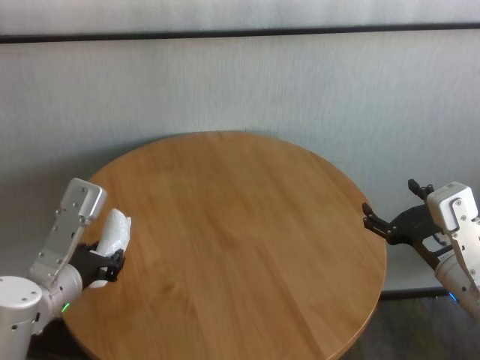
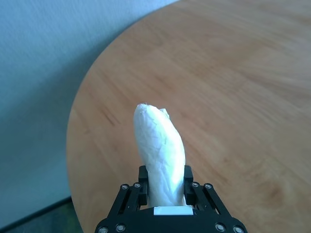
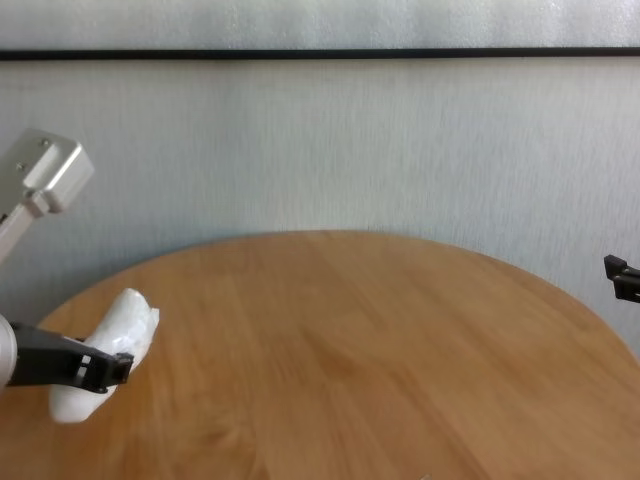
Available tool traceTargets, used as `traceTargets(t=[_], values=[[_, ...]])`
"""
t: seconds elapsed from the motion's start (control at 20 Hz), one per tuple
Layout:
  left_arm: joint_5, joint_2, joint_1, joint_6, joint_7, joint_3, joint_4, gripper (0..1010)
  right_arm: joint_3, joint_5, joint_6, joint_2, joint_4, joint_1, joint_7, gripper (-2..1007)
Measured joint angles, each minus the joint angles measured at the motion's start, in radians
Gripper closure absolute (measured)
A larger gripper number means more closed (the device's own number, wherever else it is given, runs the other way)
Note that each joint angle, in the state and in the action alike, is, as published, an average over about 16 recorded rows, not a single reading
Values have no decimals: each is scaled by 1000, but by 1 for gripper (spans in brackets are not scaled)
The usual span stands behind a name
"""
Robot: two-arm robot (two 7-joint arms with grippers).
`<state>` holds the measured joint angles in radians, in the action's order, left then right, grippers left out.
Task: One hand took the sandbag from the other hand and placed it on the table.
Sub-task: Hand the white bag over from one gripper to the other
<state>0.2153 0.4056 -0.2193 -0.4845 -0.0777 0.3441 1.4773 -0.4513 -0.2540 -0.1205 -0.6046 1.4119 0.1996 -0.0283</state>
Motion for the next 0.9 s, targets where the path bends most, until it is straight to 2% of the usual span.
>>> traceTargets(t=[0.5, 0.9], values=[[-28, 41, 31, 127, -62, -20, 36, 583, 0, 0, 0, 0, 0, 0, 0, 0], [-53, 58, 27, 237, -132, -18, 51, 584, 0, 0, 0, 0, 0, 0, 0, 0]])
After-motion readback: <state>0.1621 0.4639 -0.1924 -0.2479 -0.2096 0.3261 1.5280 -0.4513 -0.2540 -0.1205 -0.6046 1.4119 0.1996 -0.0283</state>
